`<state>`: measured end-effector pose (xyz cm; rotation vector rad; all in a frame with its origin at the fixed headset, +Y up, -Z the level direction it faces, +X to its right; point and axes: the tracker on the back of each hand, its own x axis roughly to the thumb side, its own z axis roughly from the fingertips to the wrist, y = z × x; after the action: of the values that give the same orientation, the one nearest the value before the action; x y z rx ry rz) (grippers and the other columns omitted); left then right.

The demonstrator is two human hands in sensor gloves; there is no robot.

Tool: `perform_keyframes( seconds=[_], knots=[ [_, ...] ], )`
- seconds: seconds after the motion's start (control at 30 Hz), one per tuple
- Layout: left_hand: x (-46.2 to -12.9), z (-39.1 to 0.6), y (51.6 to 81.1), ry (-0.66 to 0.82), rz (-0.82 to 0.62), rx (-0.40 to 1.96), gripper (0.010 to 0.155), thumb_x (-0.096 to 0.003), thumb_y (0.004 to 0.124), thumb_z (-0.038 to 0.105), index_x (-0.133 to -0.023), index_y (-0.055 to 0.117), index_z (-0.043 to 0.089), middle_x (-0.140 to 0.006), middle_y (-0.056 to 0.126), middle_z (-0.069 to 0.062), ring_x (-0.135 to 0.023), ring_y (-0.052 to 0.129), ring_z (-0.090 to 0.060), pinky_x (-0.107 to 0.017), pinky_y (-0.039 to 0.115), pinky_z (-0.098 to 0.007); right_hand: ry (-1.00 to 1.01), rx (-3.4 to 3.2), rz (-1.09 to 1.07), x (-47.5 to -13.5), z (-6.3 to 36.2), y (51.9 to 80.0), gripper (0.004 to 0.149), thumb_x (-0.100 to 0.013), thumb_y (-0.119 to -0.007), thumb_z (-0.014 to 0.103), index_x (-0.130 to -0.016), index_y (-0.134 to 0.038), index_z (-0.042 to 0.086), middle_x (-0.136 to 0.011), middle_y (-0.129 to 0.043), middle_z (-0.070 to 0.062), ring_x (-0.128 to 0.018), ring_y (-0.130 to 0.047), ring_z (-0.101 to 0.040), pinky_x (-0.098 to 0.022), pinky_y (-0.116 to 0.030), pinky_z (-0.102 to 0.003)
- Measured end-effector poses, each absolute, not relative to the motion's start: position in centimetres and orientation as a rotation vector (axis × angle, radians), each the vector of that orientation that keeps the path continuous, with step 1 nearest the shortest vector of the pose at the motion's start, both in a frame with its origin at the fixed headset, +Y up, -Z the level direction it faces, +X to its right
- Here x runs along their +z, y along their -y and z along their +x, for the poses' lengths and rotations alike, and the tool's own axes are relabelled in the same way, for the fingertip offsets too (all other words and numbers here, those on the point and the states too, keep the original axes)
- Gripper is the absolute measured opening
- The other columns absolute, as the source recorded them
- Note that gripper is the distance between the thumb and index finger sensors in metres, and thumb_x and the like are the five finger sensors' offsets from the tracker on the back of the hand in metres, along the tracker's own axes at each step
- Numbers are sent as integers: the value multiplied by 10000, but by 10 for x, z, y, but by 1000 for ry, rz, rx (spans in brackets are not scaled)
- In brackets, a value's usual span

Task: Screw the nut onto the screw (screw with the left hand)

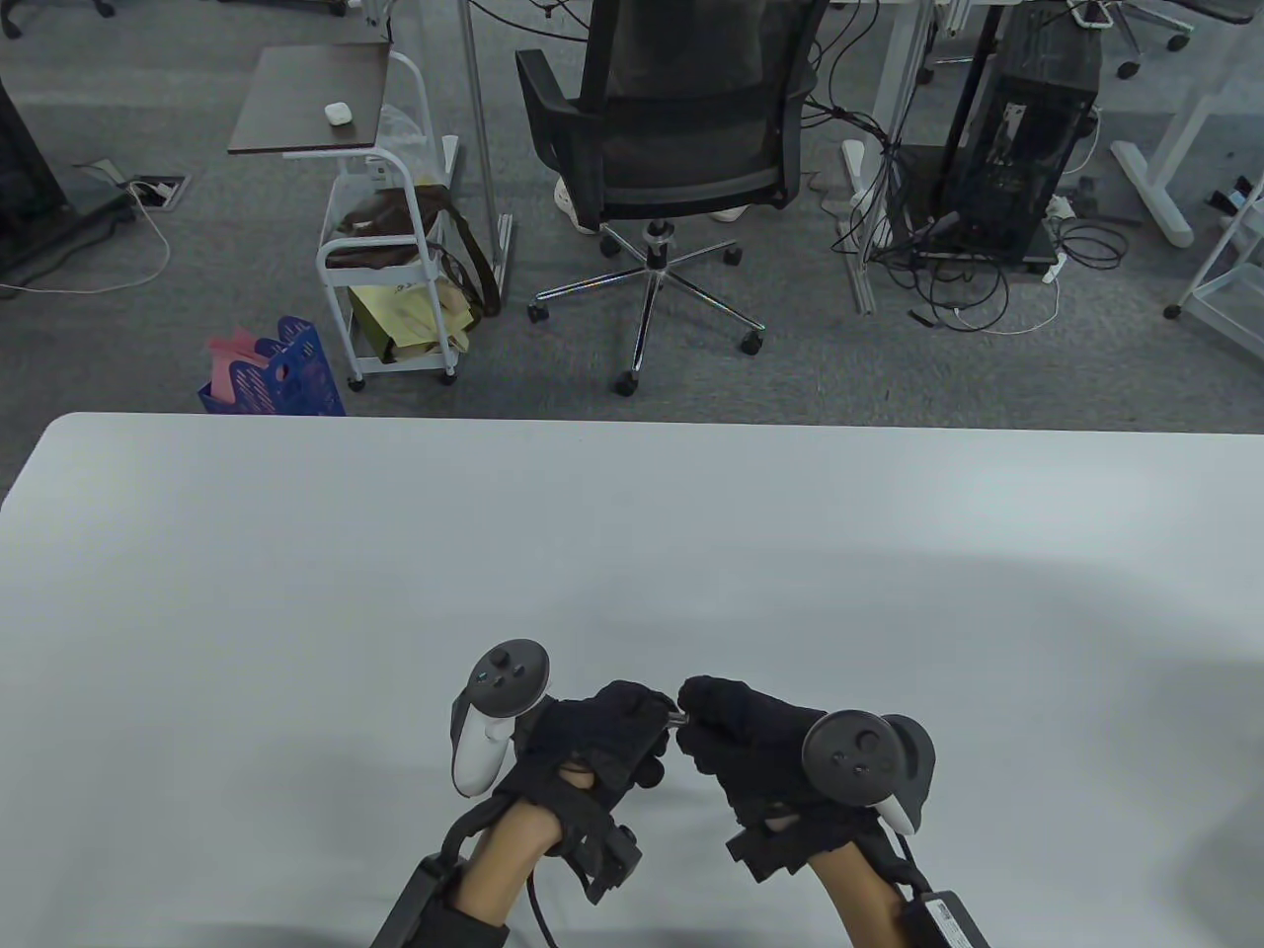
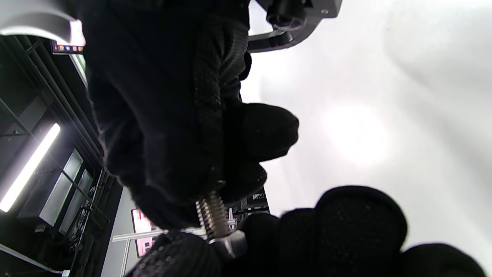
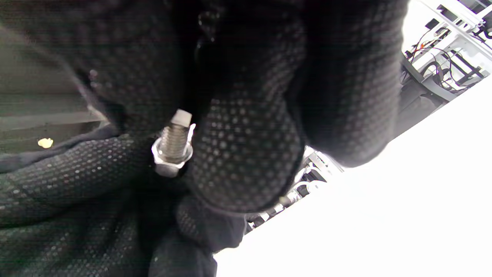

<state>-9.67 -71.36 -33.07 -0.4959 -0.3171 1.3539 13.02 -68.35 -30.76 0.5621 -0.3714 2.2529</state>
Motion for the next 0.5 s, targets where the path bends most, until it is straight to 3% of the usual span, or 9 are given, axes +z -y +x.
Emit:
perform_keyframes(
  seconds=[0.17, 0.3, 0.5],
  knots=[
    [-330, -100, 716, 271, -467, 1386, 671, -444, 679, 449, -955, 685, 15, -815, 791, -316, -532, 900, -482, -437, 695, -614, 388, 2204, 530, -307, 132, 682, 479, -305, -960, 348, -743, -865, 179, -620, -1042, -52, -286, -1169, -98, -317, -1017, -384],
    [-331, -99, 714, 290, -477, 1385, 570, -448, 698, 402, -849, 799, 10, -757, 851, -311, -482, 924, -484, -406, 712, -619, 407, 2211, 529, -306, 133, 682, 480, -303, -959, 361, -739, -872, 180, -602, -1052, -43, -269, -1172, -92, -309, -1021, -377],
    [-330, -96, 713, 323, -507, 1361, 555, -452, 683, 356, -899, 694, 28, -815, 774, -288, -546, 890, -459, -447, 691, -606, 376, 2227, 545, -307, 133, 681, 479, -302, -960, 361, -738, -879, 179, -587, -1059, -46, -256, -1173, -89, -303, -1020, -377]
  ],
)
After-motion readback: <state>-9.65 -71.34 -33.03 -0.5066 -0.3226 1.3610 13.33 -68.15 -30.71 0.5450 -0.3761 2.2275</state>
